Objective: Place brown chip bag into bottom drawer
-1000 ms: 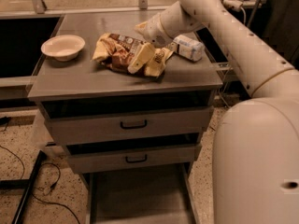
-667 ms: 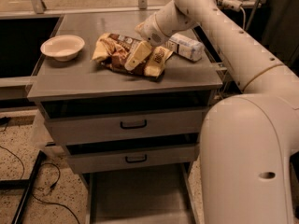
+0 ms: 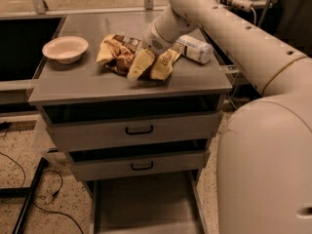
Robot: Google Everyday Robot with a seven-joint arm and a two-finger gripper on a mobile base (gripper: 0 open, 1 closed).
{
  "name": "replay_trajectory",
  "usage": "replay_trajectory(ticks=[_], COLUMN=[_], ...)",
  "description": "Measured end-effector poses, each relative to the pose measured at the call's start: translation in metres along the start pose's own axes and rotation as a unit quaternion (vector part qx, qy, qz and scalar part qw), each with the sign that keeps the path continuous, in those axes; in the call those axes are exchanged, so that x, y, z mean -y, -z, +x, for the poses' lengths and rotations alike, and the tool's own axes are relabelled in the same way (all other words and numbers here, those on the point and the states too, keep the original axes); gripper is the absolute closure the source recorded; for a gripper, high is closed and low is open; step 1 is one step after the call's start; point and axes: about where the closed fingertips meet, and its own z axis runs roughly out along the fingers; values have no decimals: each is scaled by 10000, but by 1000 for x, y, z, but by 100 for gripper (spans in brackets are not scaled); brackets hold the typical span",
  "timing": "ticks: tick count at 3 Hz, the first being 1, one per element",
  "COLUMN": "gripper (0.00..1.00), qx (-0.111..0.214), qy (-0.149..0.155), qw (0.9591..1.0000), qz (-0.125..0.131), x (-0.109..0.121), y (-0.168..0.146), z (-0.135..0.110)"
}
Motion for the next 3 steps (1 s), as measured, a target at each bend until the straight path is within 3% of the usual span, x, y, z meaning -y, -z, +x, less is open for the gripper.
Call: replay_trajectory(ticks=[1,2,3], gripper=[0,10,34], qx=[-2,-2,-2], qy=[0,0,0], qw=[10000,10000,10000], qz=[-3,-3,-4], x=[0,0,0], y=[0,0,0], z=[0,0,0])
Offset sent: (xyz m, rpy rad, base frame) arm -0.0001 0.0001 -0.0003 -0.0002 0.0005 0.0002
